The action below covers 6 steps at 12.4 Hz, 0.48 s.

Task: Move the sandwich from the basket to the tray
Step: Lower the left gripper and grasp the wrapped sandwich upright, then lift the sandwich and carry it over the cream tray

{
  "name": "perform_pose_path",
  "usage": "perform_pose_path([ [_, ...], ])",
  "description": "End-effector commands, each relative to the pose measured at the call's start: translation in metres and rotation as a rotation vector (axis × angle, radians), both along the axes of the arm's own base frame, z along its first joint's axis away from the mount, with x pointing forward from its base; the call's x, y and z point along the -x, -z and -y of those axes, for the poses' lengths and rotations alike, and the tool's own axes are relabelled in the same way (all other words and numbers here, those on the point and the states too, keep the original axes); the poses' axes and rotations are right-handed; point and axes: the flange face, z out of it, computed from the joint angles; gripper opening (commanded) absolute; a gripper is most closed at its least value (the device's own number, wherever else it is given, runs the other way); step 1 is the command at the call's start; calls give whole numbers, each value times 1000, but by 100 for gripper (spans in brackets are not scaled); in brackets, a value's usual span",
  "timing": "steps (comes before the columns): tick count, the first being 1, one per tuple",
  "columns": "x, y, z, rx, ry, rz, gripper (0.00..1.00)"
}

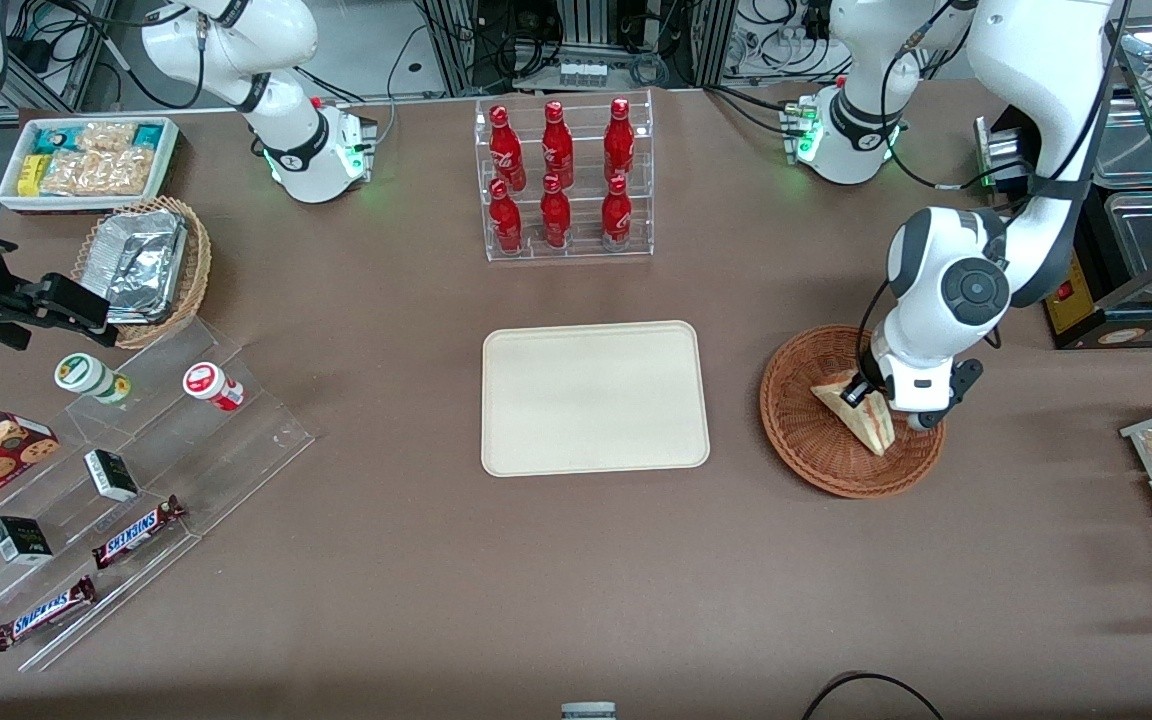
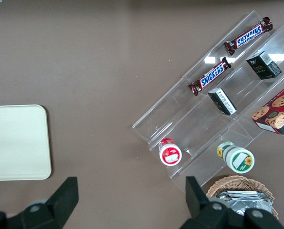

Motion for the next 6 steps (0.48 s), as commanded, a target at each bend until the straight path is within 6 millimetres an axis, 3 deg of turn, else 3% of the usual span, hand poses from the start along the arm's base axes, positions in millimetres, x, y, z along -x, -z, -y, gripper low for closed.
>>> perform_pose_path([
  [1,-1,-41,26,-27,46,-58,10],
  [4,2,-67,73,-55,251,-146,9],
  [6,10,-67,117,-52,394,-176,9],
])
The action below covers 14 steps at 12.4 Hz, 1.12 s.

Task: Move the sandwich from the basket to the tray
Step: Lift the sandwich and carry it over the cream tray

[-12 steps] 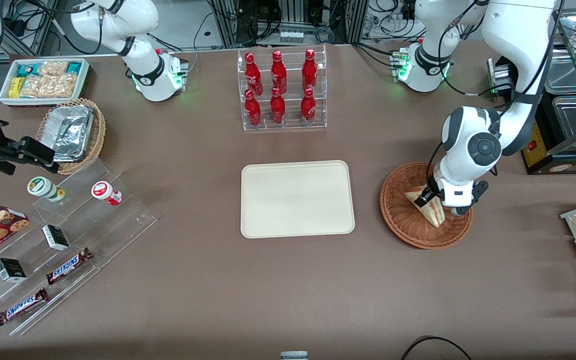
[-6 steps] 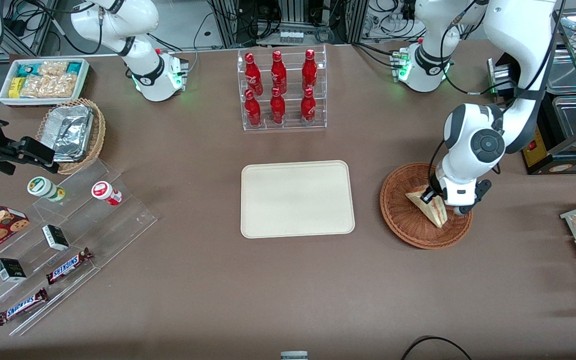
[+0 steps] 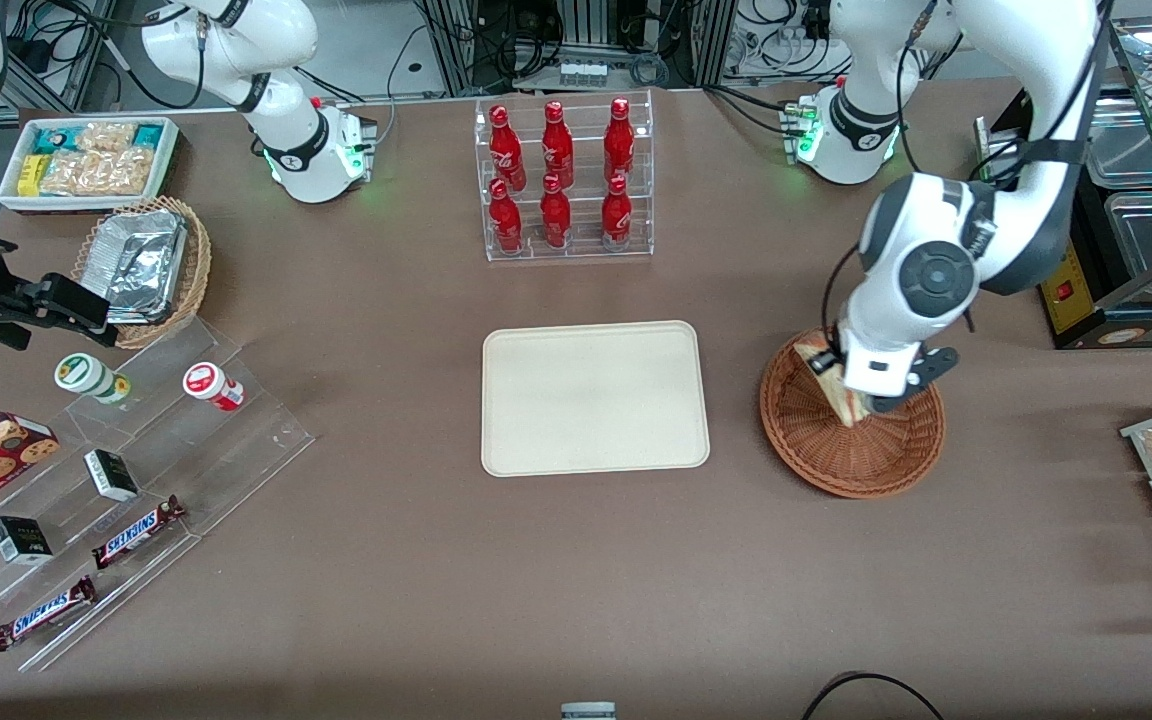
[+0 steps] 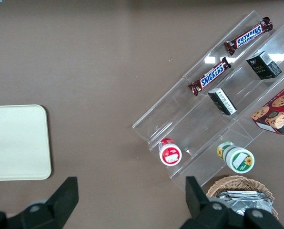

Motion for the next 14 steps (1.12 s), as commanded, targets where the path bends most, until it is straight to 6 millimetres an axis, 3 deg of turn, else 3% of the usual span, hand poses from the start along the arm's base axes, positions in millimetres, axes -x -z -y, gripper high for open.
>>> perform_pose_path([
  [1,4,1,59,13,171,-28,8],
  [3,7,5,113,21,213,-19,8],
  [9,13,38,241,88,256,-24,8],
  [14,23,65,309,95,202,-2,8],
])
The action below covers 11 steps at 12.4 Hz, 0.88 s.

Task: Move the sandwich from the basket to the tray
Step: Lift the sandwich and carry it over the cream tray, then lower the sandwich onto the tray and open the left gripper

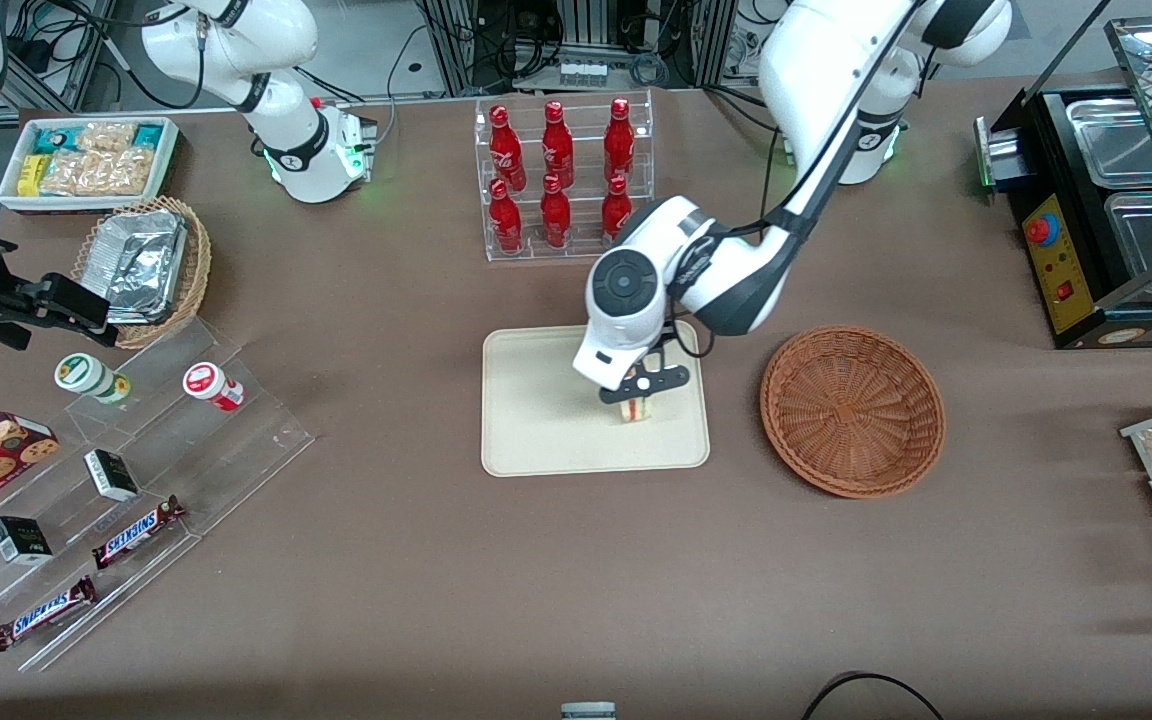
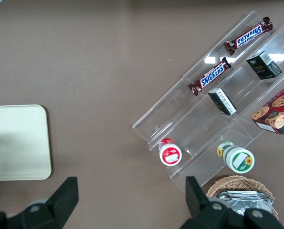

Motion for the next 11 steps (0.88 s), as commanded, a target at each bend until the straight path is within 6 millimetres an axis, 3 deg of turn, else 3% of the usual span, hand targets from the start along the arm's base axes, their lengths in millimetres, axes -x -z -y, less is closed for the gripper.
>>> perform_pose_path([
  [1,-6,8,33,9,-49,12,8],
  [6,-4,37,59,42,-67,47,8],
  [9,-5,45,59,40,-70,45,13],
  [10,-5,44,60,45,-72,50,37],
  [11,-6,44,60,47,-71,51,99],
])
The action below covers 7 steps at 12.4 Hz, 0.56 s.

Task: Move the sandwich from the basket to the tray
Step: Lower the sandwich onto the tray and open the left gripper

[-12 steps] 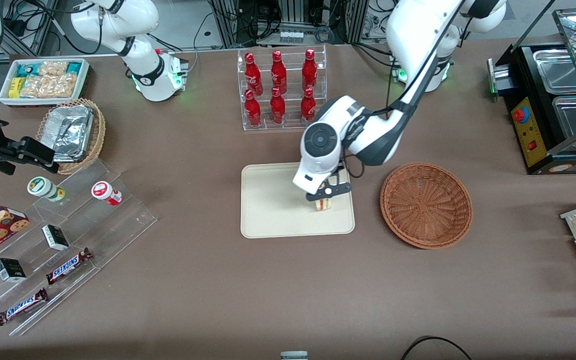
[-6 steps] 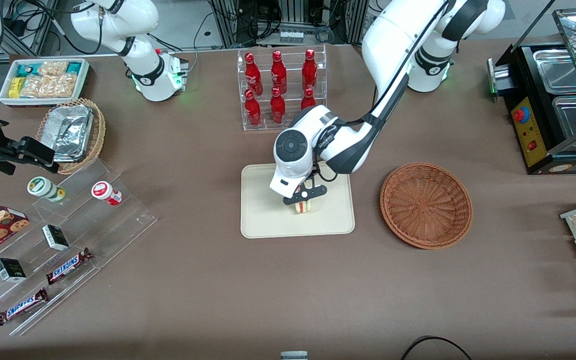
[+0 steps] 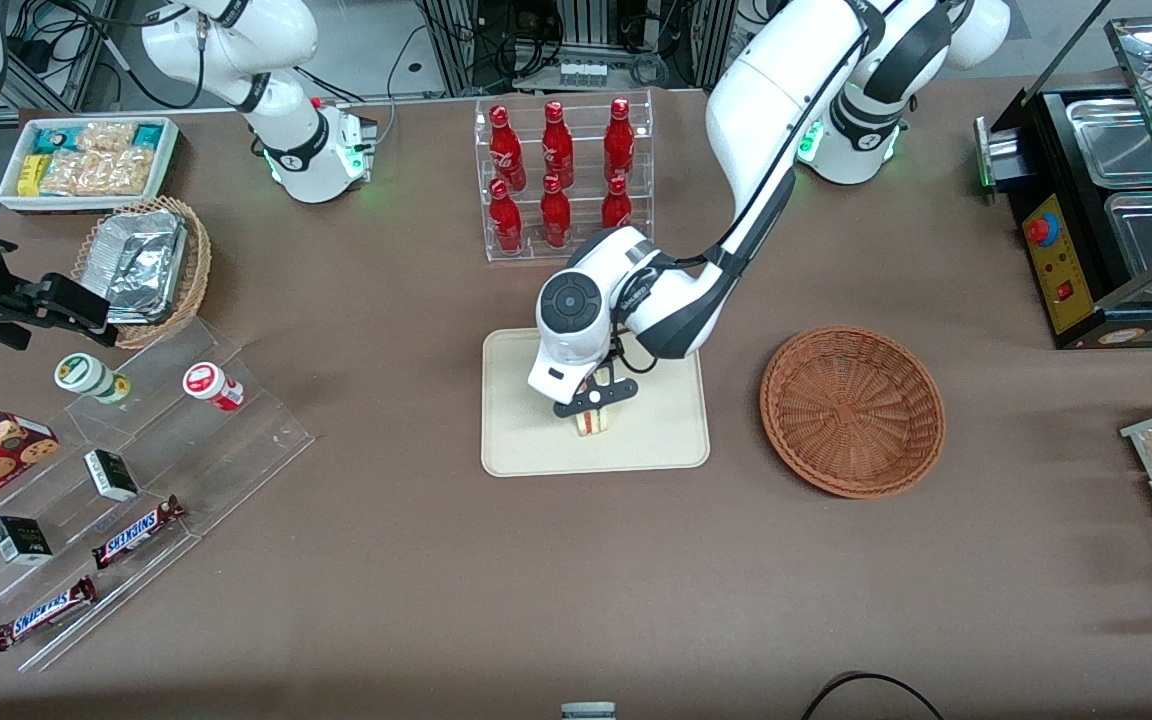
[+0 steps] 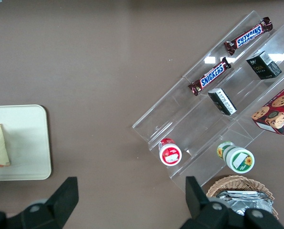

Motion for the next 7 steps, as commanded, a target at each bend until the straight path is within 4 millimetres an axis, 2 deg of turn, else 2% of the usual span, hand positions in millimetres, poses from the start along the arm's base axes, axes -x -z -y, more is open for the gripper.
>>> perform_pose_path([
  [1,-4,-10,6,4,-17,25,100],
  [4,-11,-46,-1,13,-14,46,100],
  [7,-4,-89,-9,-18,-6,30,100],
])
